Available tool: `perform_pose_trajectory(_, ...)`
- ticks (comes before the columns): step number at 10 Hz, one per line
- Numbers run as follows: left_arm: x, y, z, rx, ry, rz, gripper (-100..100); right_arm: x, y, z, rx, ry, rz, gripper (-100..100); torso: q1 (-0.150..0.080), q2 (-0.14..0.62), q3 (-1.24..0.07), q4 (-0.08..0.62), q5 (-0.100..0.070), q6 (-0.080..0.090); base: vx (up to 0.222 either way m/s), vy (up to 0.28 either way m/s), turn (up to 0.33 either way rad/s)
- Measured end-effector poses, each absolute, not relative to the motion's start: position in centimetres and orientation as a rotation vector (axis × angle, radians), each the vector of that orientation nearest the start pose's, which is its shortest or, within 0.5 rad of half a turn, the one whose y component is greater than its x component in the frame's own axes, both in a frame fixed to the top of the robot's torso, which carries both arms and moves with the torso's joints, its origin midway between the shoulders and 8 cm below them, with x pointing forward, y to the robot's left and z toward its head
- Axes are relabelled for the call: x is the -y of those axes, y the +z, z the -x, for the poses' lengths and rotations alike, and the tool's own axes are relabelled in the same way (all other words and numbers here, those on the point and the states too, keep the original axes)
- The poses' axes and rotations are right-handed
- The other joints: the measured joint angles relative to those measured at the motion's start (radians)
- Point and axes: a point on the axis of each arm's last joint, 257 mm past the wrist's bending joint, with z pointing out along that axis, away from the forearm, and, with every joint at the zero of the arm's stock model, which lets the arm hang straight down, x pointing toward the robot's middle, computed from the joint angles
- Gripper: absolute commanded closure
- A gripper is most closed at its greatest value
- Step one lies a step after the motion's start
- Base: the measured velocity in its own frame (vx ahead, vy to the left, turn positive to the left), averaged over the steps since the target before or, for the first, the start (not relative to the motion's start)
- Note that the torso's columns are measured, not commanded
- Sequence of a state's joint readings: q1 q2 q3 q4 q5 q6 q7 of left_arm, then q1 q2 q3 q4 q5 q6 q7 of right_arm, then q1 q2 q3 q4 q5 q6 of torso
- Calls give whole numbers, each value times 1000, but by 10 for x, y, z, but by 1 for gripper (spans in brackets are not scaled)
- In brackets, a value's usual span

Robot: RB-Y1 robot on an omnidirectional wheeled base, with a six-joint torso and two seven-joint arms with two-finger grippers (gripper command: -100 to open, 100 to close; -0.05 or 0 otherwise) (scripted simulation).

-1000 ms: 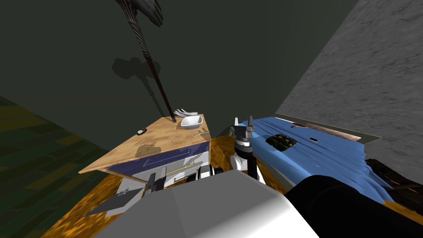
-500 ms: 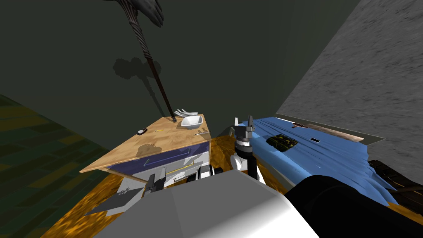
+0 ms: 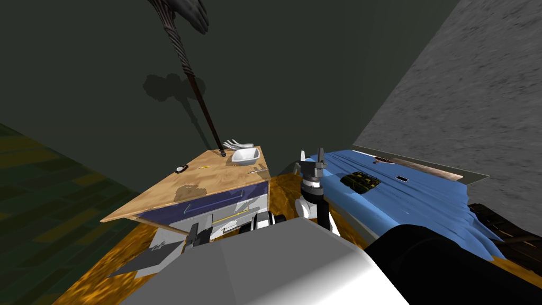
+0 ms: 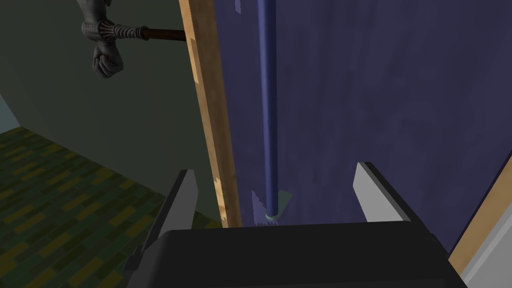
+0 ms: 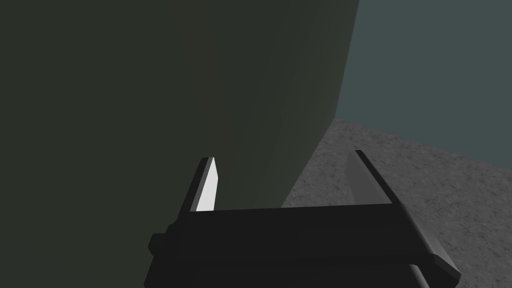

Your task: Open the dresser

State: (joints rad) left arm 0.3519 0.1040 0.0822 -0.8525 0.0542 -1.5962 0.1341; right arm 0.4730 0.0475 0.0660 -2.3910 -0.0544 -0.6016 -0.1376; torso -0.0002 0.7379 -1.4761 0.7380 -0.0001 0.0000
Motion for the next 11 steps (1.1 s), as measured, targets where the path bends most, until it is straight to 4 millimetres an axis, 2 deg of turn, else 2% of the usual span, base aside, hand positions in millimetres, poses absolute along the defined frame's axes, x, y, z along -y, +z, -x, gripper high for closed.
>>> perform_pose_trajectory(3,-329,-287,-249,-723,-1297,826,-100,264,96,-300,-334,1584,-575,0,0,0,0,0,0,0,-4,2,-15)
perform_pose_trajectory(5,-333,-287,-255,-733,-1295,836,-100,264,96,-300,-334,1584,-575,0,-1,0,0,0,0,0,3,-55,-5)
perform_pose_trajectory(7,-340,-281,-268,-727,-1304,827,-100,264,96,-300,-334,1585,-575,0,-2,0,0,0,-1,0,6,-73,-5)
perform_pose_trajectory(11,-351,-268,-279,-719,-1317,813,-100,264,96,-300,-334,1584,-575,0,2,0,0,0,1,0,-4,-47,1)
